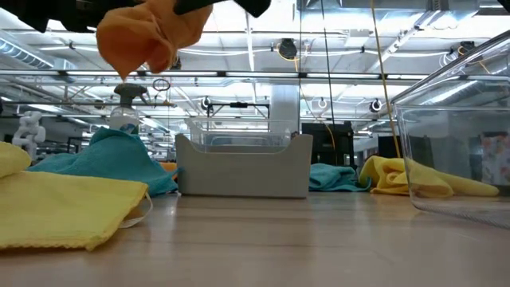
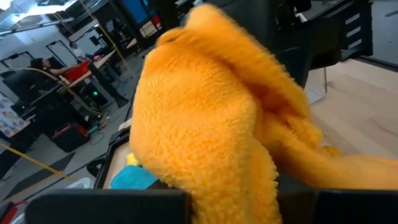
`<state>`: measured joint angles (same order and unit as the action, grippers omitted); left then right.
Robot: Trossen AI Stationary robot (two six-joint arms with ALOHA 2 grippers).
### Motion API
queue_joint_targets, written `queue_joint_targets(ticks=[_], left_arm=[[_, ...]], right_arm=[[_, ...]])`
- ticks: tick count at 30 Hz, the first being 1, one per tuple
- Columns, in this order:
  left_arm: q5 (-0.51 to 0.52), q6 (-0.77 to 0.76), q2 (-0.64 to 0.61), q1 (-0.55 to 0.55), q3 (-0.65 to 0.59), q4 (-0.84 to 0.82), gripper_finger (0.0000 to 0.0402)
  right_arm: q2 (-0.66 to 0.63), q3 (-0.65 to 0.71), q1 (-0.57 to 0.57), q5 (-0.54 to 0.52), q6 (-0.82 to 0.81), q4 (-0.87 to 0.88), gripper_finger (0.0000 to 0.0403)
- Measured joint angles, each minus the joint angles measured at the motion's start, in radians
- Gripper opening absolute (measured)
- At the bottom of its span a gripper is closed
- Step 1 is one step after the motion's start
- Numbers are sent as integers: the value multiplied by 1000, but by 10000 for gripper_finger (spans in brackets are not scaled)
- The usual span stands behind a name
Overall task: Sort microfiber towel by color & place in baskets
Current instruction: Put the bottom orange microfiber towel into the top transparent bin
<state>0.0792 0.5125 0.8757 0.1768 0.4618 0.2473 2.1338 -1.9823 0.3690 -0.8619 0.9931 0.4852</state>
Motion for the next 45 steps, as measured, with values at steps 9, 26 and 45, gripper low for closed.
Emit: queue_joint_targets(ticks=[9,26,45], left_arm=[[0,1,0,0,0,-3,52],[-43,44,1,8,2,-8,52],[-14,-16,2,19,0,-12,69]], right_arm=[[0,0,11,-41,-68,-18,251],[-8,0,-13,-99,-212,-97,252],[-30,0,-59,-1,-407,98,82]])
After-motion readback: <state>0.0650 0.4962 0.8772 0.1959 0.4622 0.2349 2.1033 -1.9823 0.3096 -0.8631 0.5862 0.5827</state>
